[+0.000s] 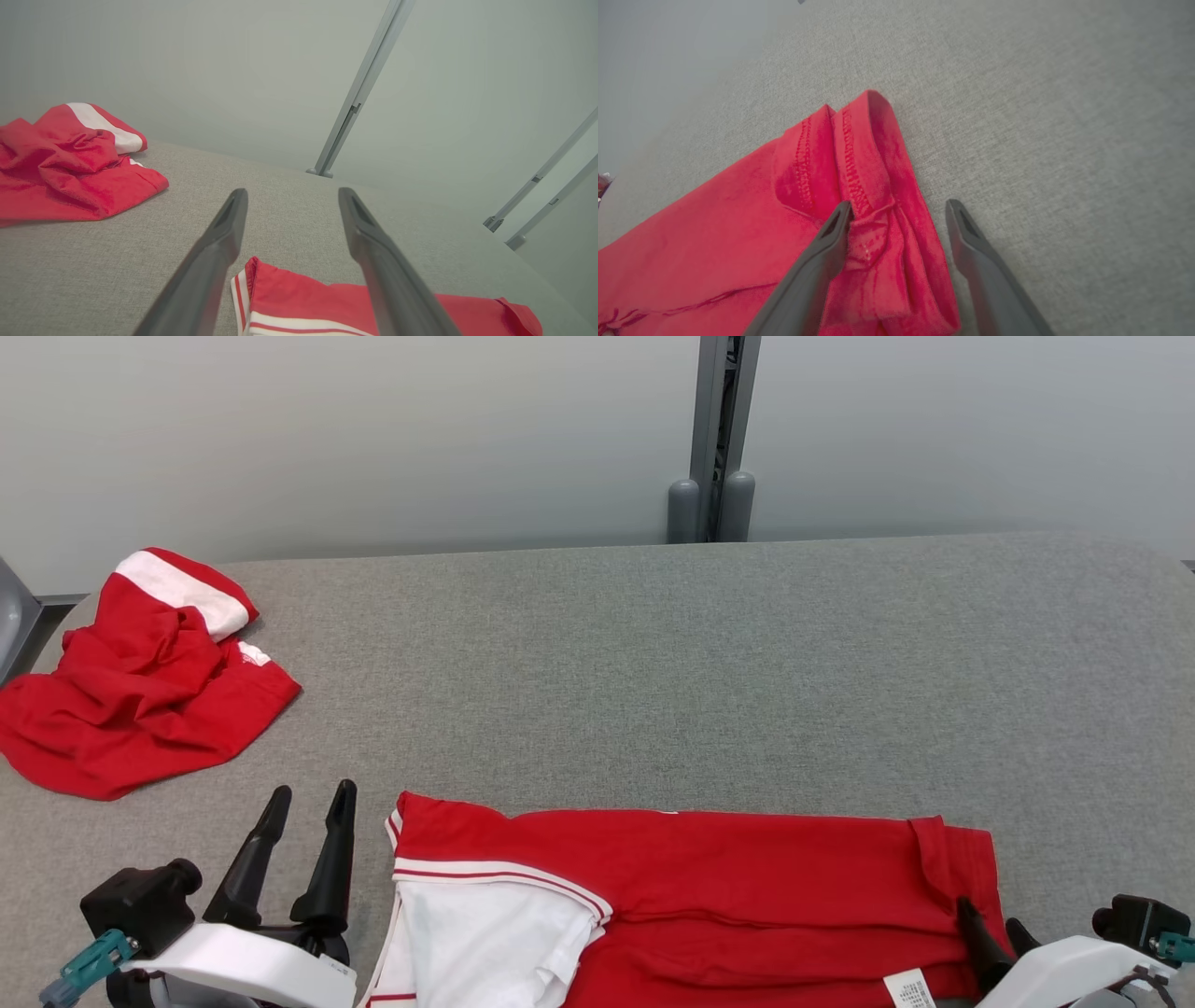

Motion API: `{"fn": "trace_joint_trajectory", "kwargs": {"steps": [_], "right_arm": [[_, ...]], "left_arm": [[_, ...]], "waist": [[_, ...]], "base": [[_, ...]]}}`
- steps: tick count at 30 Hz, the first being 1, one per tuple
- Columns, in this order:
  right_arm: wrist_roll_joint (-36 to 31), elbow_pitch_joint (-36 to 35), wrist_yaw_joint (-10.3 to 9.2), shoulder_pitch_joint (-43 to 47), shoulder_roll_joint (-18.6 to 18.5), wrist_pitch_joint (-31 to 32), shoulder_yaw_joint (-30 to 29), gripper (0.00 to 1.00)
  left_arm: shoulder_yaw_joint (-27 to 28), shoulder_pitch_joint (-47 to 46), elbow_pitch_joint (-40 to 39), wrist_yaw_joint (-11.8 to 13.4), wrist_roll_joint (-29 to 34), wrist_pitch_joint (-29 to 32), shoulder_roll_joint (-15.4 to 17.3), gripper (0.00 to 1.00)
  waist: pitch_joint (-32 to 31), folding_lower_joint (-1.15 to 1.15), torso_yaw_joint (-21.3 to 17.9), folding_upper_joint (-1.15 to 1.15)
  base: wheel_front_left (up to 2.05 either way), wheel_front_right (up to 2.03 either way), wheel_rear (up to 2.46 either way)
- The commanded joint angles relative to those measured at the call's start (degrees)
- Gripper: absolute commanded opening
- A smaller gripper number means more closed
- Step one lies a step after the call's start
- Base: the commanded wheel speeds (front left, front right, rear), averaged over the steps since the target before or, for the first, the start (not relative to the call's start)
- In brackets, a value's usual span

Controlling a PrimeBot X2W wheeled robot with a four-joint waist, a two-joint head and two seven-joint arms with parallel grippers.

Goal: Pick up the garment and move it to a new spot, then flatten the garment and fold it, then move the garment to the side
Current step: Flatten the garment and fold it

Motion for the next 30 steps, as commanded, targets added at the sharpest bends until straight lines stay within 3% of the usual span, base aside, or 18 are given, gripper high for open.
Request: {"fn": "trace_joint_trajectory", "kwargs": {"steps": [1,5,6,8,9,22,30], "right_arm": [[0.6,1.0,0.02,0.1,0.7,0.8,0.3,1.00],[1.3,1.6,0.02,-0.8,1.4,1.2,1.3,1.00],[1.4,1.7,0.02,-1.0,1.4,1.3,1.7,0.95],[1.8,1.8,0.02,-1.6,1.4,1.3,2.3,0.25],[1.9,1.8,0.02,-1.9,1.4,1.1,2.5,0.00],[4.0,0.2,0.02,-3.7,-0.6,-3.2,4.9,0.00],[4.3,-0.4,0.01,-5.0,-5.1,-4.4,3.1,0.00]], "left_arm": [[0.7,0.3,0.4,-0.6,0.8,-0.1,-0.3,1.00],[1.2,0.3,1.3,-1.6,2.0,-0.1,-1.5,1.00],[1.3,0.1,1.6,-1.9,2.1,-0.1,-1.6,1.00],[1.4,-0.1,2.0,-2.3,2.4,-0.1,-2.2,1.00],[1.5,-0.3,2.2,-2.5,2.6,-0.1,-2.4,1.00],[2.1,-0.9,3.9,-4.0,4.9,-0.1,-3.6,1.00],[4.6,-0.3,4.1,-3.8,9.6,-0.1,-5.1,1.00]], "waist": [[0.0,0.00,0.0,0.00],[0.1,0.00,0.0,0.00],[0.1,0.00,0.0,0.00],[0.1,0.00,0.1,0.00],[0.1,0.00,0.1,0.00],[0.2,0.00,0.3,0.00],[-0.3,0.00,-0.4,0.00]], "base": [[0.00,0.00,0.00],[0.00,0.00,0.00],[0.00,0.00,0.00],[0.00,0.00,0.00],[0.00,0.00,0.00],[0.00,0.00,0.00],[0.00,0.00,0.00]]}}
